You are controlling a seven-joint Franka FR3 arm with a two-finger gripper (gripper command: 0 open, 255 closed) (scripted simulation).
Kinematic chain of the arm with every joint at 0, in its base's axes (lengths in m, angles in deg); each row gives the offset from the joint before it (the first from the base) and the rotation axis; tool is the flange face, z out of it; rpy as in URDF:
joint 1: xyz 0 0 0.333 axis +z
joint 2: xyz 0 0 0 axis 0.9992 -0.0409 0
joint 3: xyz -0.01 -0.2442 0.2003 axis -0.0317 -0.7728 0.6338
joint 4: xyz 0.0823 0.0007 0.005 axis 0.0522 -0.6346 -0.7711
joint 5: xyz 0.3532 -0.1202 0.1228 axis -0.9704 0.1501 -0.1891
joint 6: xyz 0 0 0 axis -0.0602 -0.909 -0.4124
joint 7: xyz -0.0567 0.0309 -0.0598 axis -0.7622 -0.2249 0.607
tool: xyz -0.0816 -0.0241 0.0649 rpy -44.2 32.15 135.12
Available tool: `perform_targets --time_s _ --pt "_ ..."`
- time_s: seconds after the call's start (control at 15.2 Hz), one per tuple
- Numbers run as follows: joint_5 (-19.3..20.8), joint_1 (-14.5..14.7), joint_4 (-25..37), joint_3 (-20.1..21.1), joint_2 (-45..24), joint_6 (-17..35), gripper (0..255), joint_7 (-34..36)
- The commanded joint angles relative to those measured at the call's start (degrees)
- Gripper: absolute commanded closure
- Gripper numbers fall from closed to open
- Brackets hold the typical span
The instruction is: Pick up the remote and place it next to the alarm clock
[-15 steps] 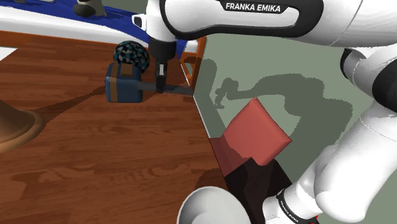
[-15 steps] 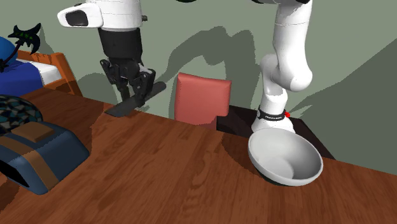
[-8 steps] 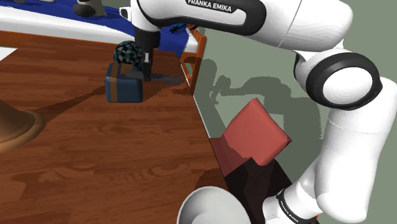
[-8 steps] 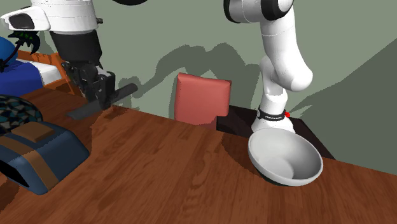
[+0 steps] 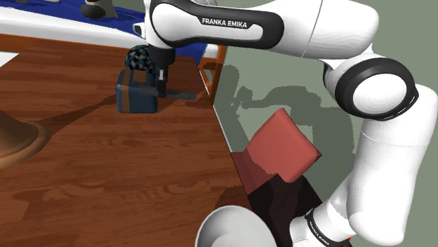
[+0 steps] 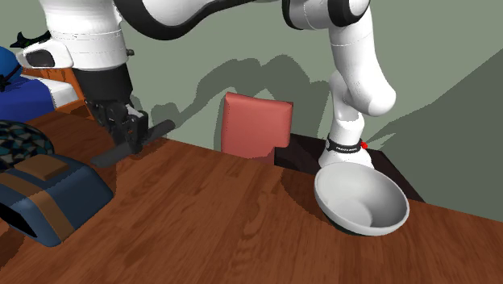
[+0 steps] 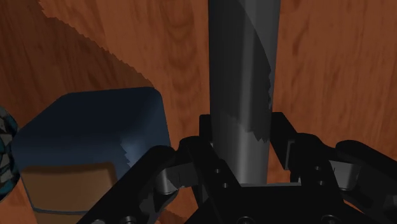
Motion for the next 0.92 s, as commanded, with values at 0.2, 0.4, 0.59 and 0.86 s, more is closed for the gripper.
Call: perform_targets --time_s 0.2,0.4,0.59,0.86 --pt "0.1 -0.4 -4.2 -0.1 0.2 4.0 255 0.4" --pt "0.2 -0.5 -6.3 -0.1 0.1 6.2 255 0.7" --pt "0.4 -0.6 -8.2 -0.2 -0.2 8.4 255 0.9" --pt "0.7 -0.7 -10.5 -0.4 -0.7 11.1 255 1.3"
